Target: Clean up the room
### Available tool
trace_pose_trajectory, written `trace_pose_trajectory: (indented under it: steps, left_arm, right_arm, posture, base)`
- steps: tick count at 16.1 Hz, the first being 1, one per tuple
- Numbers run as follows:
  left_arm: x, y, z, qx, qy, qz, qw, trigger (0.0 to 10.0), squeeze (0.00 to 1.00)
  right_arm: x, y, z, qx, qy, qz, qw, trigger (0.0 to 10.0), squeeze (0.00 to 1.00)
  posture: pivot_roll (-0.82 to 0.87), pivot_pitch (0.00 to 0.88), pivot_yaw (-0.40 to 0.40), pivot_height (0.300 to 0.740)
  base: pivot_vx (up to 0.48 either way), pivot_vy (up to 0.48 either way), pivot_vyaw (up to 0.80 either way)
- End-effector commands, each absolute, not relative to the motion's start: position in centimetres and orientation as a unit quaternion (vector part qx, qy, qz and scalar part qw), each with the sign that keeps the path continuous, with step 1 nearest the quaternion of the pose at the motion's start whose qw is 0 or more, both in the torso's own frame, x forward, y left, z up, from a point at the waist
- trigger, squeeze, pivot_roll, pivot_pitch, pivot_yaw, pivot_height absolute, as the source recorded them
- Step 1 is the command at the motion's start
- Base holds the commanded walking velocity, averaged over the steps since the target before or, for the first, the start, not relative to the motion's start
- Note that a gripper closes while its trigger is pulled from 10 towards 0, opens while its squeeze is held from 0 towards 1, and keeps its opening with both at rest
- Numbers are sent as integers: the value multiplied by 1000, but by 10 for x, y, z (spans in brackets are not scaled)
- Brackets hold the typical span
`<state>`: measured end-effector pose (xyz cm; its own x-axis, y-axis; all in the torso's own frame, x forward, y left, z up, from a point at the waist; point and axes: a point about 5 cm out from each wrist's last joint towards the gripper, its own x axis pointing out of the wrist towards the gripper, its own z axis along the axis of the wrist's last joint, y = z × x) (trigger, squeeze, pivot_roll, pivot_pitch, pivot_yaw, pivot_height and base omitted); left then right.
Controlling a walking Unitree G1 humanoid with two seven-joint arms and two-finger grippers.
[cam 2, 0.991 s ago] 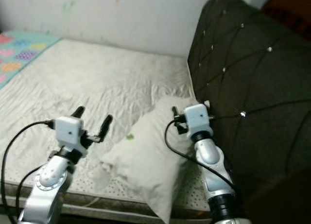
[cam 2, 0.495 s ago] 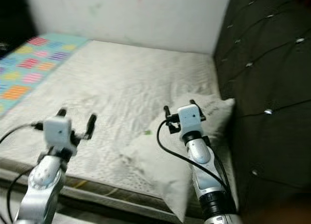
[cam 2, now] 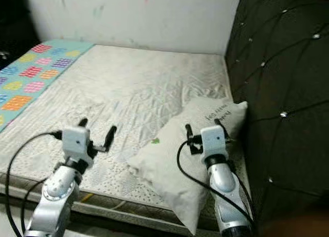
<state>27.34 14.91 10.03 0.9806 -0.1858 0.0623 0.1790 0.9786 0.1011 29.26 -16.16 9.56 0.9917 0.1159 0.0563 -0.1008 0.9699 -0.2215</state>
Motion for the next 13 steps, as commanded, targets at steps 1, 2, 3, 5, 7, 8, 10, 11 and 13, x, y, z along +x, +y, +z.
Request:
trace_pose_trajectory:
  steps: [1, 2, 3, 5, 7, 8, 10, 11, 13]
  left_arm:
    - [277, 150, 98, 33, -33, -77, 996, 10000, 0]
    - [282, 143, 104, 18, -39, -86, 995, 10000, 0]
    - [285, 138, 113, 25, -55, -97, 993, 10000, 0]
    - [287, 143, 121, 25, -72, -88, 993, 10000, 0]
    - [281, 153, 110, 33, -55, -65, 996, 10000, 0]
    - [269, 157, 108, 26, -49, -57, 997, 10000, 0]
    - [259, 155, 105, 27, -39, -69, 997, 10000, 0]
    - [257, 154, 105, 19, -38, -81, 996, 10000, 0]
    - [258, 151, 113, 4, -47, -75, 996, 10000, 0]
  right_arm:
    - [297, -161, 104, -121, -42, 67, 989, 10000, 0]
    - [302, -168, 116, -117, -55, 54, 990, 10000, 0]
    - [304, -171, 123, -111, -61, 47, 991, 10000, 0]
    - [309, -168, 125, -111, -62, 53, 990, 10000, 0]
    - [311, -167, 121, -105, -51, 46, 992, 10000, 0]
    - [305, -163, 123, -97, -53, 51, 993, 10000, 0]
    - [299, -159, 116, -93, -40, 61, 993, 10000, 0]
    - [297, -157, 116, -89, -38, 64, 993, 10000, 0]
    - [300, -146, 119, -91, -41, 93, 991, 10000, 0]
  posture:
    - [-143, 0, -8, 740]
    - [-139, 0, -26, 740]
    - [-114, 0, -40, 740]
    - [-93, 0, -35, 740]
    - [-75, 0, -38, 740]
    - [-58, 0, -36, 740]
    - [-45, 0, -48, 740]
    - [-38, 0, -61, 740]
    - [-22, 0, -83, 740]
  base:
    - [0, 0, 0]
    - [0, 0, 0]
    - [0, 0, 0]
    - [0, 0, -622]
    - [0, 0, -800]
    - [0, 0, -800]
    - [0, 0, -800]
    - [0, 0, -800]
    - [0, 0, -800]
